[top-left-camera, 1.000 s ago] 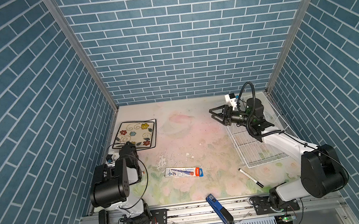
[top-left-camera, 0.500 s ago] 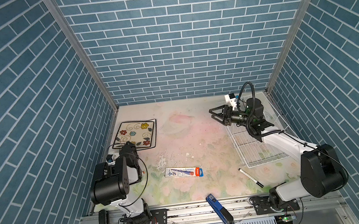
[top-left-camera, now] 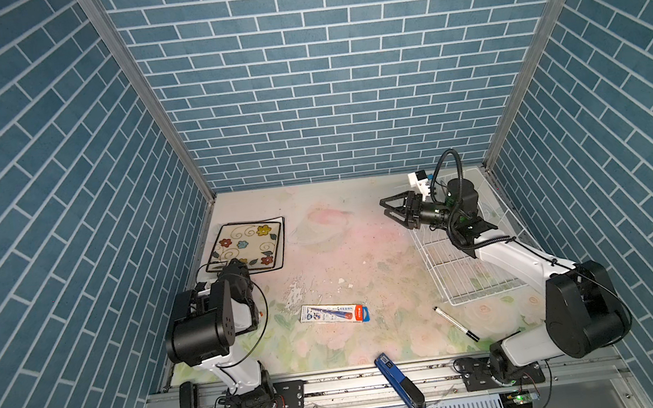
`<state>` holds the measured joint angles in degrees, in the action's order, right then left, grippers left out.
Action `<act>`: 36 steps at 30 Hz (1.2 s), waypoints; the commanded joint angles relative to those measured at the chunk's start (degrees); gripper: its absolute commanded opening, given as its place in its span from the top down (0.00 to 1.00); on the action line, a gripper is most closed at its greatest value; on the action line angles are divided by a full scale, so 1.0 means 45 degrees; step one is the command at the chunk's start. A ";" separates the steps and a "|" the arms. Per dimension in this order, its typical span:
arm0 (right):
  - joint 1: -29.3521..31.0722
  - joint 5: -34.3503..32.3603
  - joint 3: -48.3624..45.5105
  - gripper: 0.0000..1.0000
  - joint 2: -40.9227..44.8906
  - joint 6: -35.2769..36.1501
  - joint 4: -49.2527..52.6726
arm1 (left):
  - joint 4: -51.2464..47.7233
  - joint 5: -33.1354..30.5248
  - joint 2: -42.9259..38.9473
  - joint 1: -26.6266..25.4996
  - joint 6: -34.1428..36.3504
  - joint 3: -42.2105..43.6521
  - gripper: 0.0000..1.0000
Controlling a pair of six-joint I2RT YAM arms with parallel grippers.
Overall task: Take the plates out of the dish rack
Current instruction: 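Lower the flowered plate's edge onto the white plate stack with the left gripper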
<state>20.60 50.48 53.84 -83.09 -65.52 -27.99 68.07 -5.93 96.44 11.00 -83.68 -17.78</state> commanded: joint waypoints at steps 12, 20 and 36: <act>-0.0027 0.0328 0.0741 0.22 -0.0183 0.0442 -0.0174 | 0.2763 0.0088 0.0218 0.0072 -0.0432 -0.0814 1.00; -0.0030 0.0326 0.0736 0.22 -0.0199 0.0433 -0.0179 | 0.2773 0.0080 0.0404 0.0073 -0.0487 -0.0868 1.00; -0.0027 0.0345 0.0857 0.22 -0.0220 0.0456 -0.0116 | 0.2763 0.0211 0.0734 0.0073 -0.0615 -0.1144 0.94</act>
<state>20.60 50.83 54.59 -83.70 -65.52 -27.94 68.82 -5.23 100.27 11.00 -84.90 -19.70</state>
